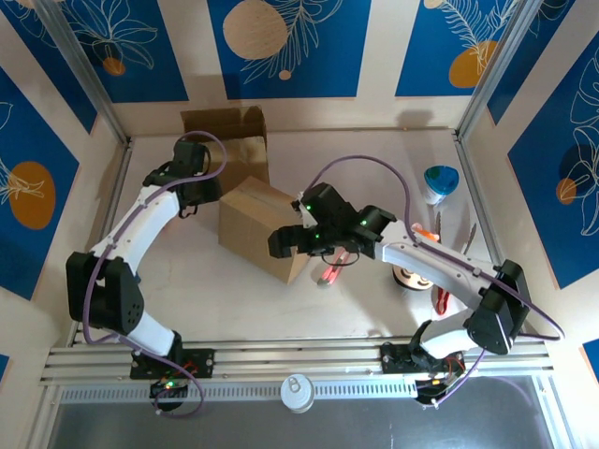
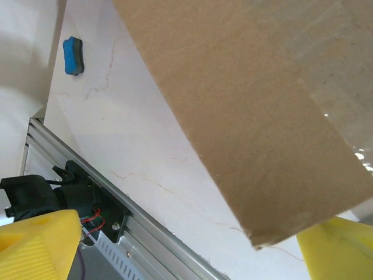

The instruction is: Unpack the express box

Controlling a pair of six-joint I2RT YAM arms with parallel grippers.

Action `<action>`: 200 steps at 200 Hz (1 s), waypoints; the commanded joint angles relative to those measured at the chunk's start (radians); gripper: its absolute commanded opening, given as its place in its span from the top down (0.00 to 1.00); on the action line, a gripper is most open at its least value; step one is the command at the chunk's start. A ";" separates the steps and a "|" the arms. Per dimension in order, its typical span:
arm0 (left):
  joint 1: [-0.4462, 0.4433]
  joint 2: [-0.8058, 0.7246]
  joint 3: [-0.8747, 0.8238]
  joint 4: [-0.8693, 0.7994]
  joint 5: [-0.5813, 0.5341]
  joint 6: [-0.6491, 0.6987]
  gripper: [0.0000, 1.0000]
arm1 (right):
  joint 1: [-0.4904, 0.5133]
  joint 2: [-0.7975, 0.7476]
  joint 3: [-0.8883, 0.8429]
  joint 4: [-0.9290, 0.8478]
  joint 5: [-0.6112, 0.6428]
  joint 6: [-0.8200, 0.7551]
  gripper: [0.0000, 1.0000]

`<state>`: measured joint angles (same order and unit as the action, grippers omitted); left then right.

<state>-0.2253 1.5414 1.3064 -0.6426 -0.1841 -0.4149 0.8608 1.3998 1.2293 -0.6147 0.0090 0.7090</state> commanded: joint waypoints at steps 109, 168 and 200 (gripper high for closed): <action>0.020 -0.347 -0.087 -0.294 0.061 0.020 0.89 | -0.051 -0.134 0.016 -0.127 0.090 -0.036 0.04; -0.046 -0.459 -0.386 -0.182 0.324 -0.105 1.00 | -0.327 -0.124 -0.039 -0.135 0.013 -0.103 0.05; -0.060 -0.372 -0.446 -0.037 0.316 -0.134 1.00 | -0.346 -0.103 -0.124 -0.218 0.120 0.017 0.06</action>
<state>-0.2749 1.1275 0.8864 -0.8070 0.0906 -0.5007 0.5152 1.2812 1.1641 -0.7357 0.0689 0.6456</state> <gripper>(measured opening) 0.049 0.948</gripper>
